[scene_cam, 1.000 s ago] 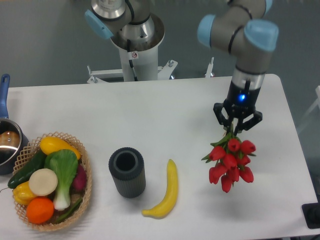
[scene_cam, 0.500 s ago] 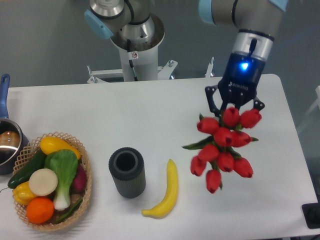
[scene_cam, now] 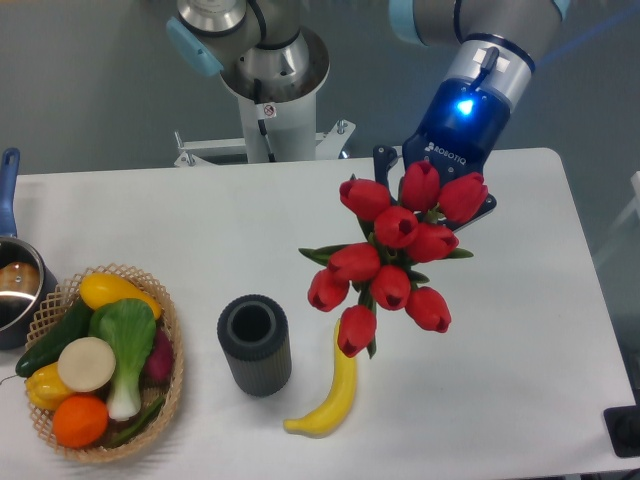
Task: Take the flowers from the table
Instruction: 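Hold the lifted tulip bunch raised above the table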
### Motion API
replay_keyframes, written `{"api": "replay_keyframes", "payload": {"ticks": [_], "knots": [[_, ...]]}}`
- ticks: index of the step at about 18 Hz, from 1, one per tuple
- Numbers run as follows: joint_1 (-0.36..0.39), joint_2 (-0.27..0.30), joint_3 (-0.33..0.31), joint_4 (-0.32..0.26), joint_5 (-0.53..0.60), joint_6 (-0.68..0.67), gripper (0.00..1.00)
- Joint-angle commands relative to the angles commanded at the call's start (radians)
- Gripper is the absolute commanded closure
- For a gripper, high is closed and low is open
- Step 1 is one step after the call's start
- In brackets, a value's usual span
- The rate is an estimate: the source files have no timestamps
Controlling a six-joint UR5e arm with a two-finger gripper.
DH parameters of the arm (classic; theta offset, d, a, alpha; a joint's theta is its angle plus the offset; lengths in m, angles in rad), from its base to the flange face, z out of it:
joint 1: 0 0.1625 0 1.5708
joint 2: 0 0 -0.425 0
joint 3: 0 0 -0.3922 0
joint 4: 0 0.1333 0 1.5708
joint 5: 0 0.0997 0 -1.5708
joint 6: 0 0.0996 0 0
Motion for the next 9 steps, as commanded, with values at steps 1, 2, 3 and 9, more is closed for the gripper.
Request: {"api": "replay_keyframes", "payload": {"ticks": [1,2,3,9], "knots": [[0.0,0.0,0.0,0.0,0.0,-0.003,0.75],[0.0,0.0,0.0,0.0,0.0,-0.005,0.75],[0.0,0.0,0.0,0.0,-0.002,-0.006,0.75],[0.005,0.0,0.0,0.0,-0.002,-0.009,0.75]]}}
